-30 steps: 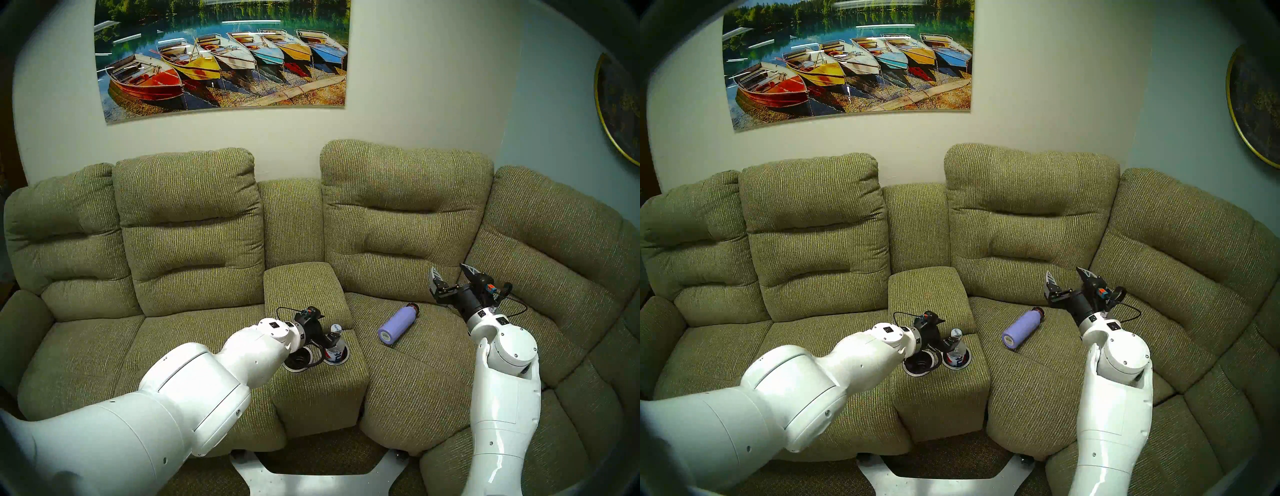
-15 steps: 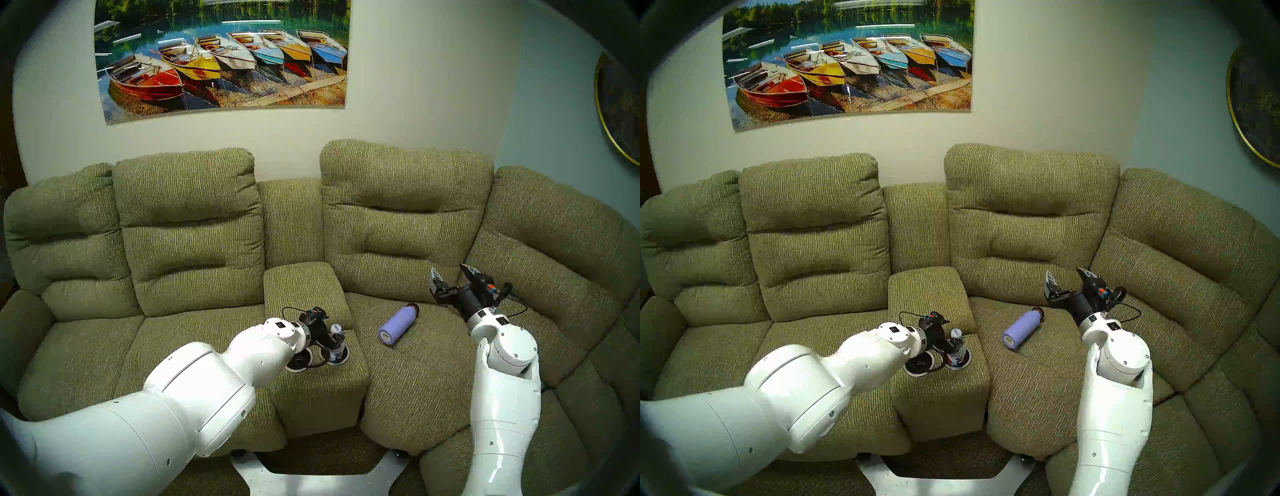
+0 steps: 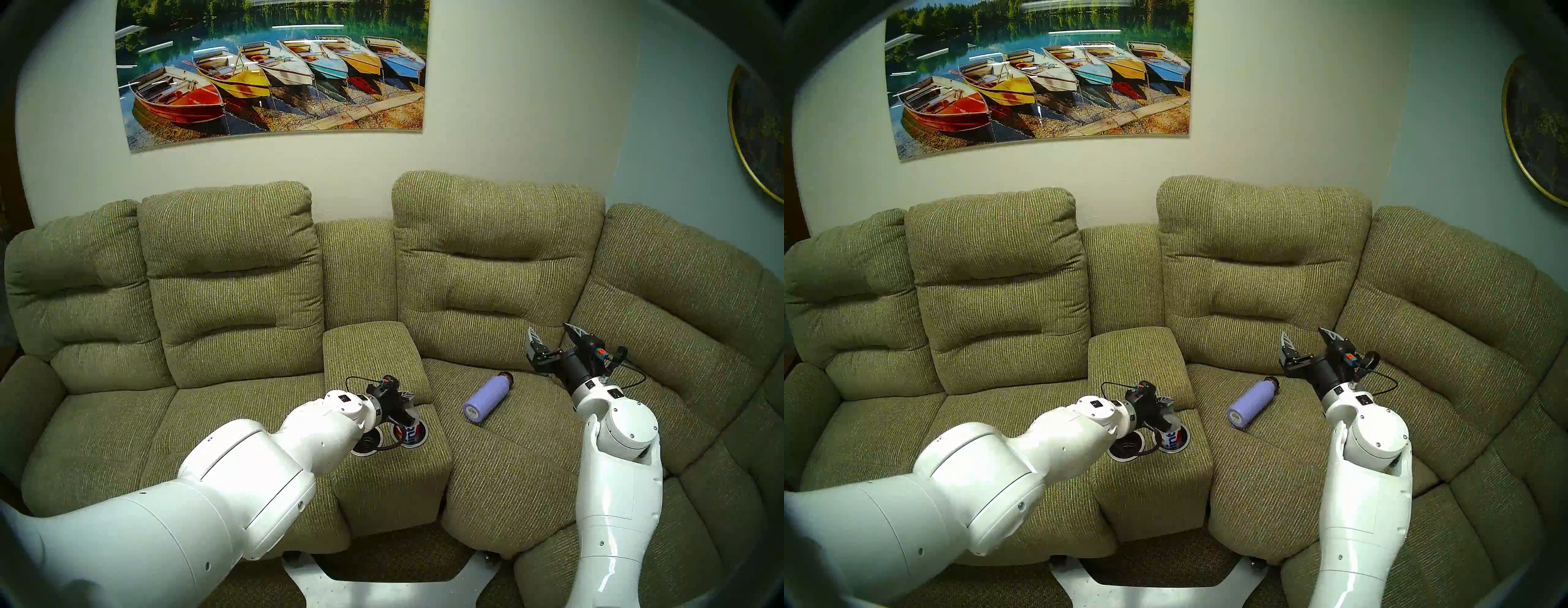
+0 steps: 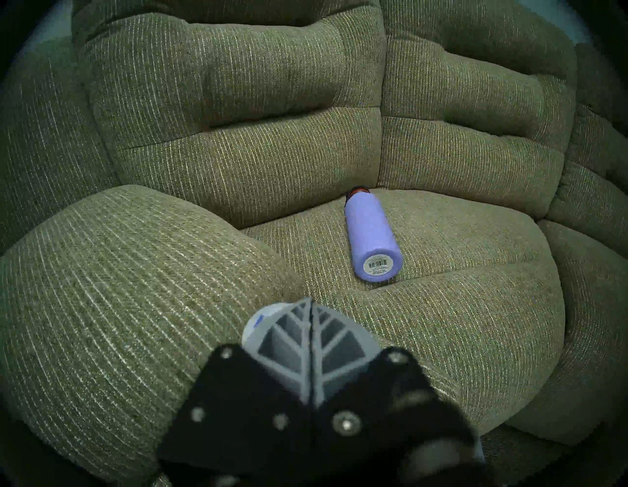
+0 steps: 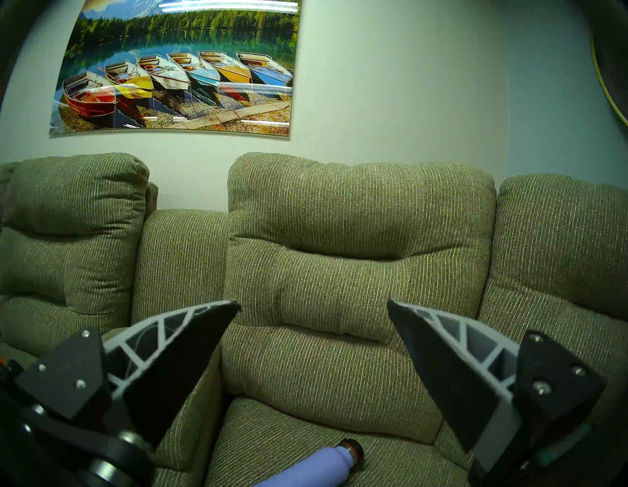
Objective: Take bottles out of cup holder
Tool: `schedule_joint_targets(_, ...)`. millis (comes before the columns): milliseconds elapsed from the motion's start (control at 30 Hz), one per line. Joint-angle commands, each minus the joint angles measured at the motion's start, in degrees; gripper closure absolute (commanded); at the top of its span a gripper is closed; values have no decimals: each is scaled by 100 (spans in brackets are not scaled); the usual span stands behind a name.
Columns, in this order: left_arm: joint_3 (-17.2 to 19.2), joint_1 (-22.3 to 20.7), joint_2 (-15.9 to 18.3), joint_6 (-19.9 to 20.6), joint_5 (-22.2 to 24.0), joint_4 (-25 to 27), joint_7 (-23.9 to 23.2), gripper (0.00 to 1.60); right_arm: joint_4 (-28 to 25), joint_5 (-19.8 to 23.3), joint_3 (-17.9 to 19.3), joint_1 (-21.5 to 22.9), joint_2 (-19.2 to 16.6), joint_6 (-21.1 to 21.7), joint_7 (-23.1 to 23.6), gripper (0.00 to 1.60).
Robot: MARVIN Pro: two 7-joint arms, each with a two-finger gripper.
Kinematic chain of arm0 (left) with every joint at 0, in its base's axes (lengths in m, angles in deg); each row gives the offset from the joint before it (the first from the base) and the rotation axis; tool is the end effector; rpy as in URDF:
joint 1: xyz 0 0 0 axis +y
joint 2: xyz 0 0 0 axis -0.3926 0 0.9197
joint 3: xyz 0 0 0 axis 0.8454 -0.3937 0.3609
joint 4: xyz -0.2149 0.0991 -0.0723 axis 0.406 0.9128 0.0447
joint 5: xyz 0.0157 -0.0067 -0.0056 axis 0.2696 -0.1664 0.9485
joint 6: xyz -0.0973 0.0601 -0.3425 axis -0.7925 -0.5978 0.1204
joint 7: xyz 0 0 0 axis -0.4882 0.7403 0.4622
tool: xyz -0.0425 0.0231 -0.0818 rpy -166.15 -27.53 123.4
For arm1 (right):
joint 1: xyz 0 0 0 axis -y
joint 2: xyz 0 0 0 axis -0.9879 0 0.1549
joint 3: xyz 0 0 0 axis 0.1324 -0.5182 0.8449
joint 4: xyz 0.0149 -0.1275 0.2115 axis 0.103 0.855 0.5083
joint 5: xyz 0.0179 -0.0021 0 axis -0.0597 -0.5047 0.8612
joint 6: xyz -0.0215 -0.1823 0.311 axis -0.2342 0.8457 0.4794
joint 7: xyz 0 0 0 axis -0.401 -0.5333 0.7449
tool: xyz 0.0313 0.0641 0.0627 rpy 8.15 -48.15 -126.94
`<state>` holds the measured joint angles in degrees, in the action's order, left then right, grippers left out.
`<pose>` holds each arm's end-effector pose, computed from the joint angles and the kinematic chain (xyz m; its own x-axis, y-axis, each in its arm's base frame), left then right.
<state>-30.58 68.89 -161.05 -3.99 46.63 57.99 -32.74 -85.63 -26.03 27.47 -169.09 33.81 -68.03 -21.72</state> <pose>0.5078 -0.1328 -0.4497 0.3492 -0.2971 0.8887 -0.6914 -0.7218 0.0304 0.4422 -0.1470 -0.2120 -0.0713 0.0999 0.9924 0.0941 -0.9899 0.1064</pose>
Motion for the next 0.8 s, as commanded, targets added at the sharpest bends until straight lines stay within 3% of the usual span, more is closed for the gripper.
schedule_joint_targets(0,54,-29,-15,15,56,-6,-41,160,-114,16,-8,54,-6,-24,0,0)
schedule_joint_targets(200,58,-4,24,-104,43,34,-52,160,-116,16,-8,54,-5,-23,0,0)
schedule_joint_targets(233,53,-8,31,-120,35,40,-80,127,-117,16,-8,54,-5,-23,0,0)
schedule_joint_targets(267,60,-11,32,-128,41,42,-91,67,-117,16,-8,53,-5,-23,0,0)
schedule_joint_targets(300,73,-14,29,-139,53,44,-97,23,-118,16,-8,53,-5,-23,0,0)
schedule_joint_targets(333,73,-14,29,-139,53,44,-97,23,-118,16,-8,53,-5,-23,0,0)
schedule_joint_targets(367,88,-19,29,-151,64,44,-125,0,-119,16,-8,53,-5,-23,0,0)
schedule_joint_targets(767,163,-29,14,-203,93,36,-232,0,-120,16,-8,52,-4,-22,0,0)
